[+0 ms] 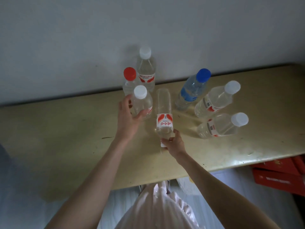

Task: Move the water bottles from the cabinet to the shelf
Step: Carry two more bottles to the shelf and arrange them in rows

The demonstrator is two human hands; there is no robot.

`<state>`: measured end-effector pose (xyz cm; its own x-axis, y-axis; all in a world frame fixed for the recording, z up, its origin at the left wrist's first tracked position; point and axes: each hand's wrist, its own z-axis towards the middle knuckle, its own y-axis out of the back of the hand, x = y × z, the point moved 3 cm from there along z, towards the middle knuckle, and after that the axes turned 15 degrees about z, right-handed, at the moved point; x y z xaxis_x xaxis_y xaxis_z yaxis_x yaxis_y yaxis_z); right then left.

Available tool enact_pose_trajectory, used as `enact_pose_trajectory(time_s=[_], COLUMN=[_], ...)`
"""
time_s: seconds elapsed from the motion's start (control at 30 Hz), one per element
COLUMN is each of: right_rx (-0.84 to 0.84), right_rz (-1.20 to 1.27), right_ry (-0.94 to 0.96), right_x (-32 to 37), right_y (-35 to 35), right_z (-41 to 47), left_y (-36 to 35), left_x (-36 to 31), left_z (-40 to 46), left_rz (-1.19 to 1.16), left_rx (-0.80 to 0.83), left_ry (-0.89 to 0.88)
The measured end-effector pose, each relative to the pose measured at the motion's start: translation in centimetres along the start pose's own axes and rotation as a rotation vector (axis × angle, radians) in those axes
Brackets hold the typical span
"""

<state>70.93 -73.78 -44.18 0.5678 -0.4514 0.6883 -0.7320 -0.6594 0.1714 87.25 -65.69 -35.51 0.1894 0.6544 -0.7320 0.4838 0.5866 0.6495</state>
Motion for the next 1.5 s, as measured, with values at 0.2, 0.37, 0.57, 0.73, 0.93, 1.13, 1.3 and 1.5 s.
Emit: enact_pose_trajectory(time_s=[0.2,0.37,0.57,0.73,0.93,1.13,1.3,1.5], right_rx=[-0.011,-0.029,-0.189,-0.174,0.035,0.235,0.372,0.15], right_rz=[-0.104,-0.358,-0.527,-0.485,-0.249,-0.132,-0.186,-0.023], right_ry=[0.121,0.401,0.719,0.956,0.807,0.738,0.7,0.569], right_x=[1.6,4.5,8.0,11.0,10.1,8.9,7.7,6.6], right_y=[2.7,4.9,5.8,3.9,0.2,-1.6,-0.9,-0.2], right_z=[-1.6,-5.4,-9.2,-9.7,-7.2,-6.1,-5.1,-3.9], left_y=[1.3,1.9,2.7,2.2,1.6,1.7,0.9,0.1], left_x=[0.8,1.8,3.4,4.1,4.8,4.4,4.7,4.9], left_z=[-2.1,-5.4,-8.5,-8.9,-8.4,-7.5,-7.3,-6.5], left_rz=[-0.074,-0.096,-0.126,-0.215,-0.298,-0.313,-0.342,-0.354], left_rx=[0.049,0.025,0.05,0.1,0.142,0.115,0.094,0.251], left_ry=[-0.004,0.024,0.059,0.081,0.072,0.024,0.101,0.044])
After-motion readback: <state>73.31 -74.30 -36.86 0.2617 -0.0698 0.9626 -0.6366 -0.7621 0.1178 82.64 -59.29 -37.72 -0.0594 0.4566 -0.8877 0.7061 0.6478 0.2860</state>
